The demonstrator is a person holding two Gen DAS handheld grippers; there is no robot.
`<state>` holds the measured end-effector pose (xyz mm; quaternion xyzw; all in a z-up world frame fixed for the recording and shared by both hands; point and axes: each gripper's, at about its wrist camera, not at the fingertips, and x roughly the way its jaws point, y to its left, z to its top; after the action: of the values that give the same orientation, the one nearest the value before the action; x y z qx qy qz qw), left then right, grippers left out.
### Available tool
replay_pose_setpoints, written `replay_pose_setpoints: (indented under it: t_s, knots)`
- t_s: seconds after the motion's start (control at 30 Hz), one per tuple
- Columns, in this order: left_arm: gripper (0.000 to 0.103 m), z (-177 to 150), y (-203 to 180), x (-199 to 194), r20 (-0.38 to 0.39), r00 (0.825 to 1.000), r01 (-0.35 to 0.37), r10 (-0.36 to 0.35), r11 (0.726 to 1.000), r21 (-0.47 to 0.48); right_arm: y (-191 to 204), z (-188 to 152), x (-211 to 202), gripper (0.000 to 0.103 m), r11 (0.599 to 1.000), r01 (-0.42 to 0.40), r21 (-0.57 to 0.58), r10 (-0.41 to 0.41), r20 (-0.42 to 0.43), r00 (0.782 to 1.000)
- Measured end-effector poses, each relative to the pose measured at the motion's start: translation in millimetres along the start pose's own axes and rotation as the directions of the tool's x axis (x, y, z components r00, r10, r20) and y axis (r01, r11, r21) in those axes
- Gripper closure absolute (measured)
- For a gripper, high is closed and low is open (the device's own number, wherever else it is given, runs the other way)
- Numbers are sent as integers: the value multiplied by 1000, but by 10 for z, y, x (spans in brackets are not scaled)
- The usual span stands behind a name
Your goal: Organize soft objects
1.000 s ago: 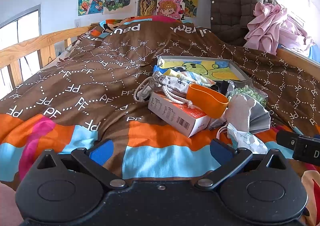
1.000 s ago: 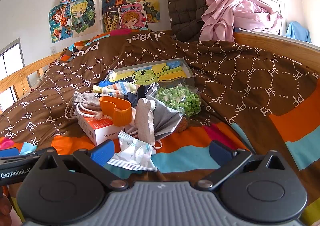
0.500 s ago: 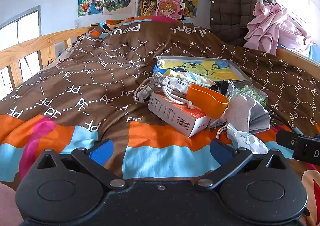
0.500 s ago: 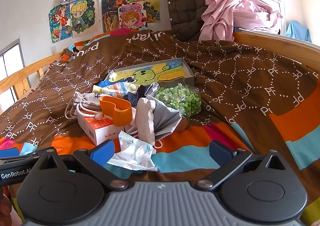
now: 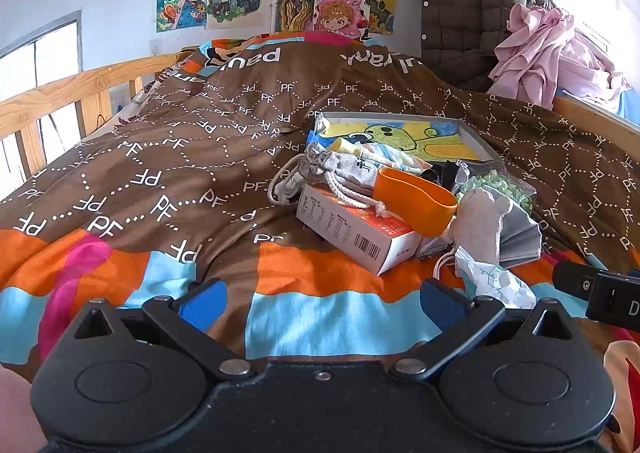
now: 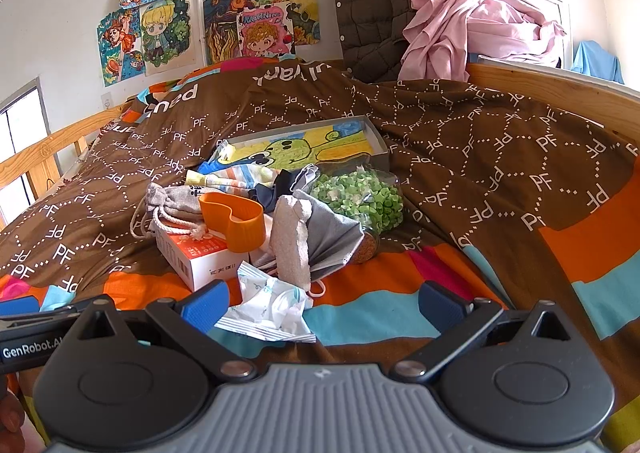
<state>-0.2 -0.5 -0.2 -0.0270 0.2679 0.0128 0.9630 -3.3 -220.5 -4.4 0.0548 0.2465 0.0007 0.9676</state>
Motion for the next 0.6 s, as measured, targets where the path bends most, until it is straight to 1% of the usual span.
replay_pose_setpoints:
  t_s: [0.6]
  knots:
    - [1, -4, 22, 26, -12, 1000, 13, -13, 1000, -9, -3, 0, 0, 0, 1000, -1, 2, 1, -1, 1000]
